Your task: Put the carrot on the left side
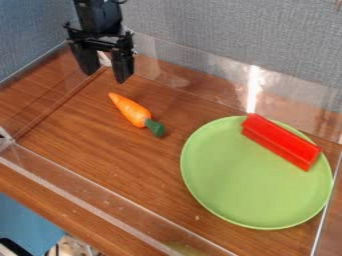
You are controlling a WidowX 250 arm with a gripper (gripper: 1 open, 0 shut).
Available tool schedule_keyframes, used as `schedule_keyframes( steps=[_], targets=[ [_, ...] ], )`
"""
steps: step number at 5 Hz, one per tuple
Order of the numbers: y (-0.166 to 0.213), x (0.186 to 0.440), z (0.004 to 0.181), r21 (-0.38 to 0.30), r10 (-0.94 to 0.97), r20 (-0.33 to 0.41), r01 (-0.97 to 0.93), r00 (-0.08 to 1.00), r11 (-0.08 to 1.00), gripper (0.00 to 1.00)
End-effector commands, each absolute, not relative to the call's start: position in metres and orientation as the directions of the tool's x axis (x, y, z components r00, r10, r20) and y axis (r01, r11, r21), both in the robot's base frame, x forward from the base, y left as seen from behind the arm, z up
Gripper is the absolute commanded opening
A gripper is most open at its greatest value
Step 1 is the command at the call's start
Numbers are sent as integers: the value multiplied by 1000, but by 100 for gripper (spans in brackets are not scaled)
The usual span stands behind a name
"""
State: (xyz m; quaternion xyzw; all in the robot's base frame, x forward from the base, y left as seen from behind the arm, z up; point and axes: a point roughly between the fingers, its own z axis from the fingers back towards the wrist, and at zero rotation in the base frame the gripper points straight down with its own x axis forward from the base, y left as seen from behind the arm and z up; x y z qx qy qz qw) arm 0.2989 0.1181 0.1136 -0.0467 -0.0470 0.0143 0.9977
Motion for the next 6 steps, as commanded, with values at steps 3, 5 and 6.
schedule_keyframes(
  steps=[3,5,6],
  targets=[
    [134,296,130,-100,-114,134,128,984,987,100],
    [89,293,133,-98,-139,141,154,980,983,100],
    [88,300,136,-91,-80,152,94,985,991,100]
  ],
)
